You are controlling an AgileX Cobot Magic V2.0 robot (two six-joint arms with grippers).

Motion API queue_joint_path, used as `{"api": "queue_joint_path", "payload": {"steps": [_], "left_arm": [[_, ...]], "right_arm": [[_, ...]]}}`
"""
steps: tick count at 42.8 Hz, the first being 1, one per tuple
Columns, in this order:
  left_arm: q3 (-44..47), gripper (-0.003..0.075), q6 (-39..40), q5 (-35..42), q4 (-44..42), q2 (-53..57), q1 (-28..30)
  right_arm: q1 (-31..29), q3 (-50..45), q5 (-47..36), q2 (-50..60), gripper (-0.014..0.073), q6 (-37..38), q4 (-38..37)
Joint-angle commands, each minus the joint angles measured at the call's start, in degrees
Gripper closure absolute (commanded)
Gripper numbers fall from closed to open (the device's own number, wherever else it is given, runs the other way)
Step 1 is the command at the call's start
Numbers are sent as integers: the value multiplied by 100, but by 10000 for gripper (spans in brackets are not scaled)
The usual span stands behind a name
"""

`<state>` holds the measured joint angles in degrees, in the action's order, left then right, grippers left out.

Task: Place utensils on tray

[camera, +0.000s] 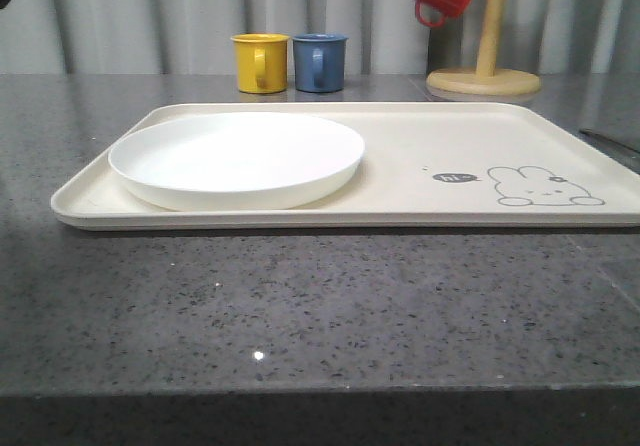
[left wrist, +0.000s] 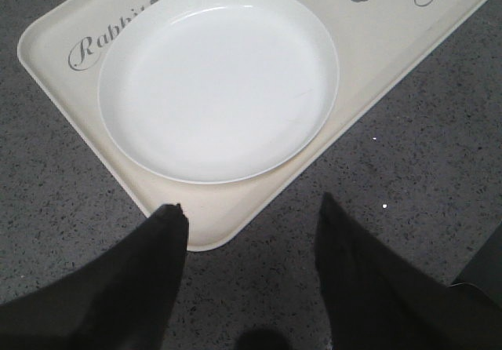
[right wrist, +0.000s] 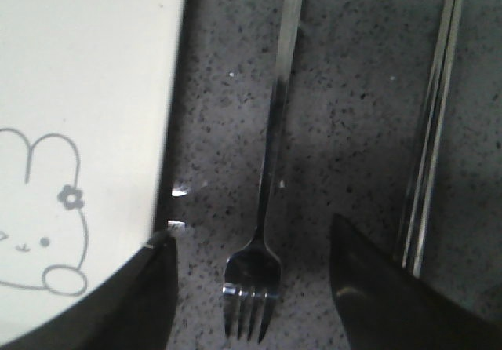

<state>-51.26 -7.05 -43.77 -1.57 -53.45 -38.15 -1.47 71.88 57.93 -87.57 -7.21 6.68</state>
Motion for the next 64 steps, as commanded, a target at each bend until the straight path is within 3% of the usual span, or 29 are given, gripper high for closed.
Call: {"api": "queue_joint_path", "payload": {"steps": [1,10,33,36,44,48,64], "left_arm": [[-158,353,73,390,-6,83,-46],[-158,353,73,390,-6,83,-46],[-158,353,73,390,-6,83,-46],[-158,353,73,390,-6,83,-46],[-158,353,73,390,-6,83,-46],[-158,353,73,390,-6,83,-46],[-158,353,73,390,-6,83,-46]], "right_arm": [[4,375,4,-88,145,67,-73],[4,657,-5,-604,258,67,-77],[4,908,-49,-1115,272,67,-39],[4,908,-28,-1120,323,67,27],[4,908,79,-1120,568,71,290],[4,908,100,-1120,637,71,472],[-16,1016,219,-1040,654,171,82]]}}
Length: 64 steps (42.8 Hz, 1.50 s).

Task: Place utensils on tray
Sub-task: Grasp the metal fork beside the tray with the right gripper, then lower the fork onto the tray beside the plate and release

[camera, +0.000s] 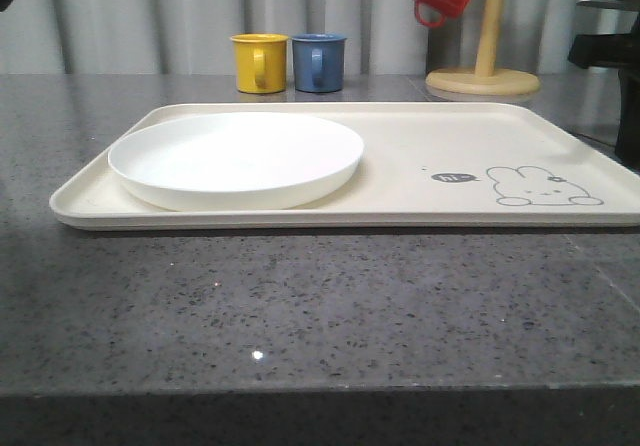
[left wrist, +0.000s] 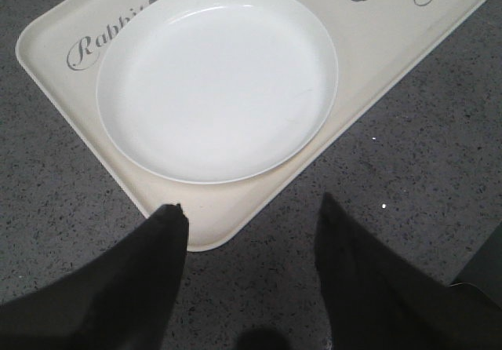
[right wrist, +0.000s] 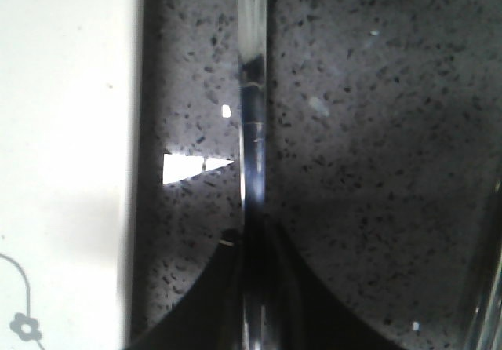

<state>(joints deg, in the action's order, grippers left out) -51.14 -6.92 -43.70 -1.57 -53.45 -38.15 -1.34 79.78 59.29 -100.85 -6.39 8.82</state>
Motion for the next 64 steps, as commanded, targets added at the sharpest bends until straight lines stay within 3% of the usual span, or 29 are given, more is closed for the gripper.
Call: {"api": "queue_joint_path", "payload": {"steps": [1,6,13,25,35,52,56,64], "left_arm": [[-170,353,60,382,-6,83,-46],[-170,353,60,382,-6,83,-46],[-170,353,60,382,-6,83,-46],[-170,353,60,382,-6,83,-46],[-170,353,60,382,-6,83,-46],[-170,353,60,382,-6,83,-46],[-170,353,60,382,-6,83,-46],[-170,353,60,382,-6,83,-46]], "right_arm": [[-29,256,97,328,654,200,-171],[150,468,239,577,648,466,-300],[971,916,718,726,648,1065,-658],[2561,1215,503,699,648,3466,-1793],[2876,1215,59,449,648,4484,-1797],[2877,1215,-451,-258,646,4674,-1791],[2877,1215,-388,-321,600,4674,-1791],[2877,1215,-395,-326,359,4674,-1783]]}}
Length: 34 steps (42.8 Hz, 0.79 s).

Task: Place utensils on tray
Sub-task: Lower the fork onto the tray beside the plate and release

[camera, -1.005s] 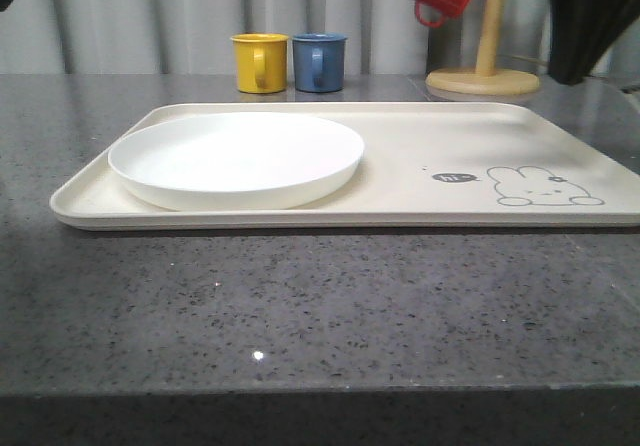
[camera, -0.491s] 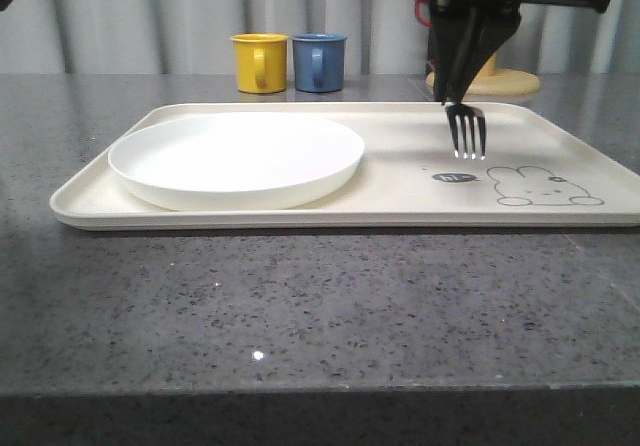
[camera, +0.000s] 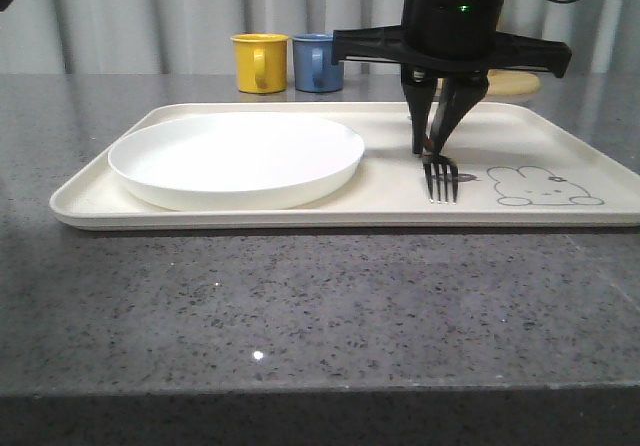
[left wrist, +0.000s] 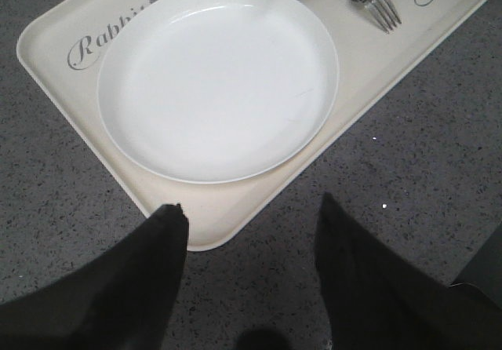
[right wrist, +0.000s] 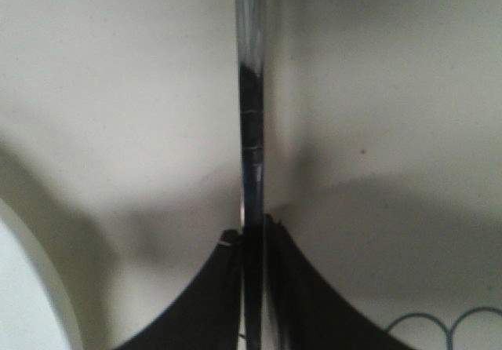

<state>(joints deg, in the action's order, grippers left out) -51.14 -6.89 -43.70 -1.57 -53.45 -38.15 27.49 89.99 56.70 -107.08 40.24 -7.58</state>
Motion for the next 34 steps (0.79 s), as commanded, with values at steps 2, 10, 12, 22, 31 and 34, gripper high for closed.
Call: {"api": "queue_joint_path", "payload": {"steps": [2,10,12,22,31,34], "left_arm": [[-170,353,57,382,-6,83,-46],[-170,353,57,382,-6,83,-46],[-170,353,57,382,-6,83,-46],[-170,353,57,382,-6,83,-46],[-170,353,57,382,-6,83,-46],[-170,353,57,382,-6,83,-46]], "right_arm": [[-6,195,-143,297,330,11,-142],[-6,195,-136,425,321,-9,-163],[-6,195,-131,534,321,-205,-182],[-311,104,494,1084,321,-1526,-225],[-1197,-493,866,1586,321,-2268,-207],[-1560,-749,878,1731,320,-2464,-192]]}}
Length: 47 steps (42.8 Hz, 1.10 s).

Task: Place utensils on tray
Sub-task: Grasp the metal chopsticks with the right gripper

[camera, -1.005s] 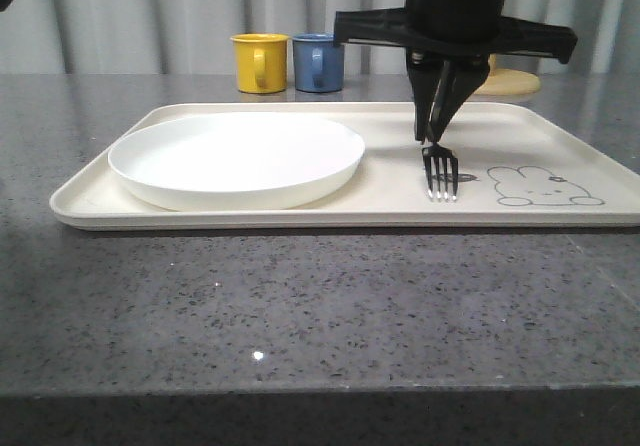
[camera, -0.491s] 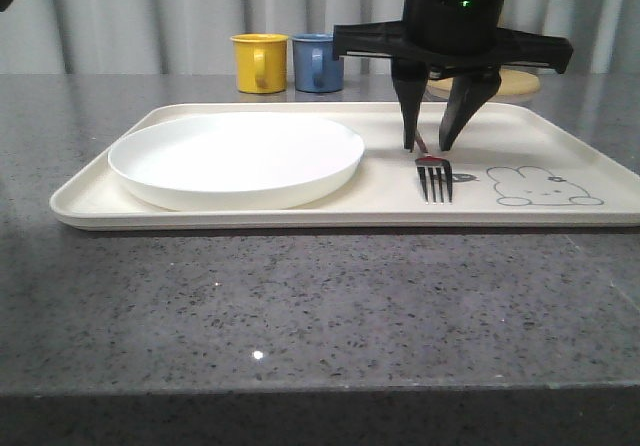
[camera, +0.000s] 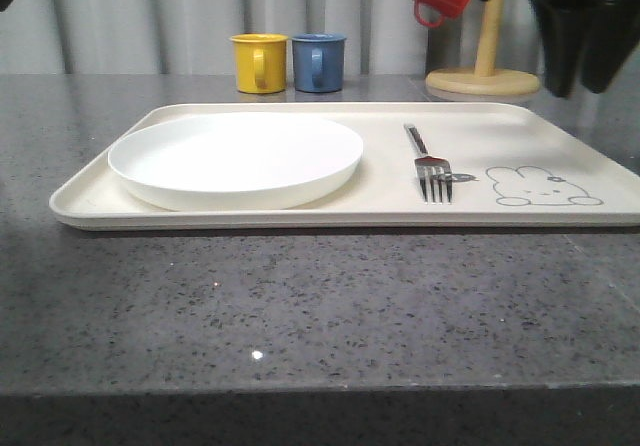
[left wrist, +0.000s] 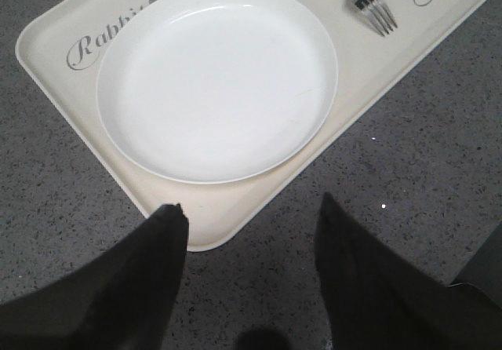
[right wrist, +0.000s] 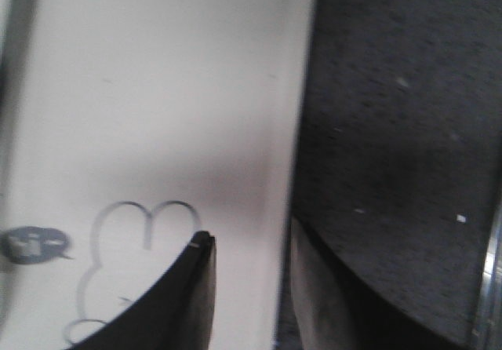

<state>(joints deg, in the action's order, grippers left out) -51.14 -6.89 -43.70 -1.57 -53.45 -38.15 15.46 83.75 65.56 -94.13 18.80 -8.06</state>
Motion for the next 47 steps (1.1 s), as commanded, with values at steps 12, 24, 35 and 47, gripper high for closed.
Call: {"api": "queue_joint_path", "payload": {"steps": [12,24,35,47], "left_arm": [[-170,353,57,382,-6,83,-46],[-170,353,57,382,-6,83,-46],[-170,353,57,382,-6,83,-46],[-170,353,57,382,-6,83,-46]], "right_arm": [[-1650,-692,135,512,273,-1065,209],[-2193,-708,176,492,274,-1514,253],[-2308,-708,367,340,342,-1880,464],[-2316,-682,374,-33,342,-1952,567]]}}
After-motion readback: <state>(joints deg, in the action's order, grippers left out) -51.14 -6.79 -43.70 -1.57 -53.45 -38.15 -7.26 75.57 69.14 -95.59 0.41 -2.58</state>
